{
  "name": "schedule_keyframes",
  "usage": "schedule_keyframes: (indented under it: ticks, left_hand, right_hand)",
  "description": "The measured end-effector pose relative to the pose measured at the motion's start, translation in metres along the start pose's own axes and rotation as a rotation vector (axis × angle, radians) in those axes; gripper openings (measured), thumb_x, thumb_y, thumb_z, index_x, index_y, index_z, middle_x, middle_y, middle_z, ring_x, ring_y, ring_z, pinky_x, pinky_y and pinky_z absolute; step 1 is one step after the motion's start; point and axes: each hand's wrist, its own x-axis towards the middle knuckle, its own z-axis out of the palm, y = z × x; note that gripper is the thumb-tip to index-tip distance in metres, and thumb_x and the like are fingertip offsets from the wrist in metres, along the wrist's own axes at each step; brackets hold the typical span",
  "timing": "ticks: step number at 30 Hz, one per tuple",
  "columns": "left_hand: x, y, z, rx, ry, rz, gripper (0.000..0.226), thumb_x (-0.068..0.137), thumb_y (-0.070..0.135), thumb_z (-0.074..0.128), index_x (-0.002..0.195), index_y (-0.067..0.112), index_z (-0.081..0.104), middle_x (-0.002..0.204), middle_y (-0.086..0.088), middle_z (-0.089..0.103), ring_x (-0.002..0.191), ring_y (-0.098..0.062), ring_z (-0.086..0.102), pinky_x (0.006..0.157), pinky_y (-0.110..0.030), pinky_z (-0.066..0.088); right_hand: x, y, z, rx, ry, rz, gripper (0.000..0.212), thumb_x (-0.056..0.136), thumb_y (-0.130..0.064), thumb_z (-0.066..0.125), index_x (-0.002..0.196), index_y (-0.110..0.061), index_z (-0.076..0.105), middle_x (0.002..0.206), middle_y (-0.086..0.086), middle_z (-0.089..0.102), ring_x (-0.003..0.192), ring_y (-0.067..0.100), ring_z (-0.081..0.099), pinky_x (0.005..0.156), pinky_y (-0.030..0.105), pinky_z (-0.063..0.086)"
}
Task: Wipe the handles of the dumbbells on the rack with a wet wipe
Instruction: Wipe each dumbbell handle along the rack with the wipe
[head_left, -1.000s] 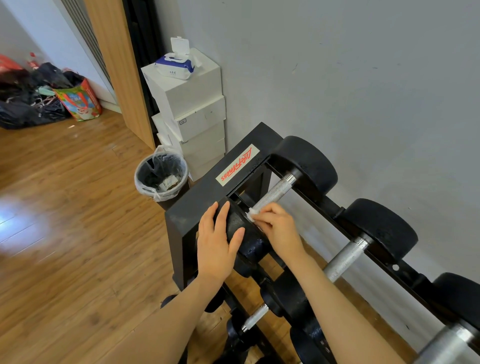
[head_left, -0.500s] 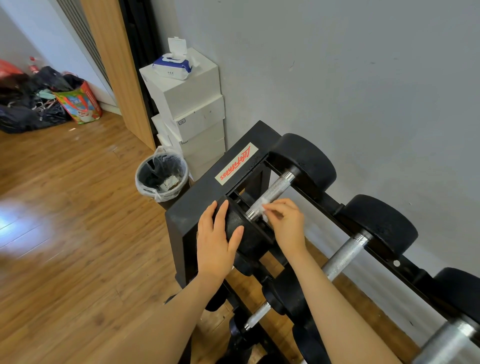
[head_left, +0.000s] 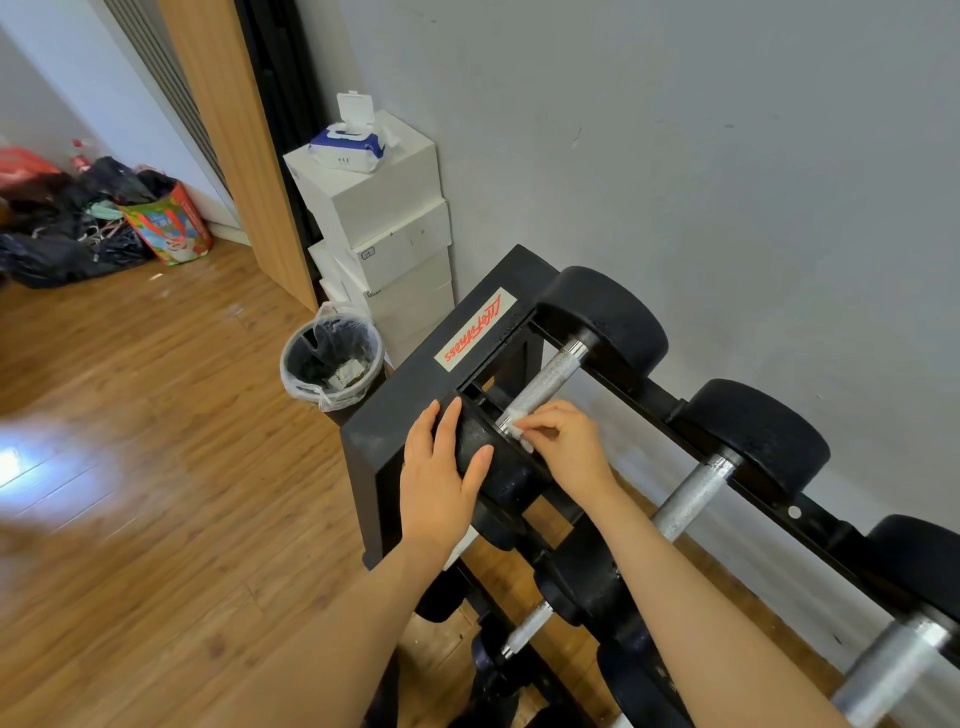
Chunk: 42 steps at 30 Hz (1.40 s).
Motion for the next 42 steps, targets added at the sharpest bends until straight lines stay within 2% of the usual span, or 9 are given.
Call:
schedule_keyframes:
  ticks: [4,10,15,18,21,24,30,36,42]
  left_hand:
    - [0.0,0.004,-0.004,0.013,-0.015,0.003,0.064,0.097,0.052,0.045,0.154,0.032,0.023,0.162,0.003,0.018,0.147,-0.017,0.017,0.117,-0.036,0.019]
    - [-0.003,0.017,-0.01,0.139,0.022,0.009,0.059,0.099,0.046,0.047,0.153,0.027,0.03,0.161,-0.004,0.024,0.147,-0.023,0.022,0.117,-0.044,0.022]
    - [-0.011,0.048,-0.001,0.194,0.041,0.129,0.051,0.1,0.037,0.049,0.149,0.025,0.039,0.159,-0.007,0.029,0.147,-0.027,0.023,0.118,-0.042,0.009]
    - [-0.021,0.073,0.01,0.16,0.045,0.191,0.048,0.098,0.03,0.054,0.145,0.022,0.045,0.154,-0.009,0.036,0.143,-0.029,0.031,0.117,-0.048,0.018]
    - [-0.04,0.092,0.026,0.114,0.015,0.213,0.046,0.098,0.026,0.055,0.143,0.021,0.047,0.153,-0.008,0.037,0.141,-0.029,0.033,0.116,-0.049,0.021]
    - [-0.063,0.102,0.044,0.107,-0.064,0.2,0.047,0.1,0.029,0.051,0.146,0.026,0.043,0.156,-0.005,0.033,0.145,-0.025,0.027,0.118,-0.045,0.016]
    - [-0.096,0.11,0.074,0.122,-0.135,0.231,0.044,0.1,0.031,0.05,0.143,0.023,0.048,0.154,-0.006,0.037,0.143,-0.026,0.033,0.117,-0.045,0.02]
    - [-0.099,0.11,0.09,0.146,-0.15,0.232,0.045,0.1,0.035,0.044,0.142,0.021,0.05,0.153,-0.007,0.039,0.141,-0.026,0.036,0.115,-0.045,0.025]
    - [-0.096,0.107,0.1,0.249,-0.169,0.21,0.056,0.098,0.046,0.027,0.147,0.026,0.043,0.154,-0.004,0.038,0.141,-0.023,0.036,0.116,-0.046,0.027]
  right_hand:
    - [-0.006,0.001,-0.003,-0.013,0.225,0.017,0.019,0.089,-0.005,0.065,0.106,-0.01,0.072,0.104,-0.005,0.055,0.092,0.006,0.06,0.076,0.007,0.048]
    - [-0.026,-0.004,-0.01,-0.039,0.308,0.007,0.019,0.089,-0.007,0.066,0.106,-0.012,0.072,0.106,-0.003,0.055,0.094,0.009,0.059,0.08,0.017,0.052]
    - [-0.048,-0.008,-0.038,-0.052,0.394,0.047,0.018,0.089,-0.009,0.066,0.105,-0.013,0.073,0.104,-0.007,0.053,0.089,0.004,0.056,0.077,0.006,0.048]
    - [-0.067,-0.005,-0.059,-0.059,0.456,0.074,0.02,0.089,-0.009,0.065,0.108,-0.011,0.072,0.107,-0.006,0.052,0.093,0.008,0.057,0.079,0.014,0.052]
    - [-0.087,0.002,-0.076,-0.087,0.526,0.078,0.02,0.09,-0.01,0.065,0.108,-0.01,0.072,0.107,-0.005,0.051,0.089,0.002,0.056,0.075,0.004,0.046]
    - [-0.108,0.012,-0.085,-0.116,0.59,0.056,0.018,0.088,-0.008,0.066,0.105,-0.009,0.073,0.104,-0.006,0.051,0.088,-0.006,0.051,0.076,-0.002,0.039]
    - [-0.133,0.039,-0.09,-0.102,0.637,0.081,0.019,0.088,-0.008,0.066,0.105,-0.013,0.072,0.105,-0.013,0.048,0.096,-0.006,0.051,0.084,0.011,0.047]
    - [-0.134,0.054,-0.088,-0.077,0.689,0.094,0.018,0.088,-0.007,0.066,0.104,-0.01,0.072,0.104,-0.008,0.052,0.095,0.005,0.054,0.087,0.025,0.053]
    - [-0.125,0.064,-0.082,-0.07,0.71,0.116,0.018,0.089,-0.009,0.065,0.105,-0.01,0.072,0.104,-0.008,0.051,0.095,0.006,0.054,0.086,0.028,0.054]
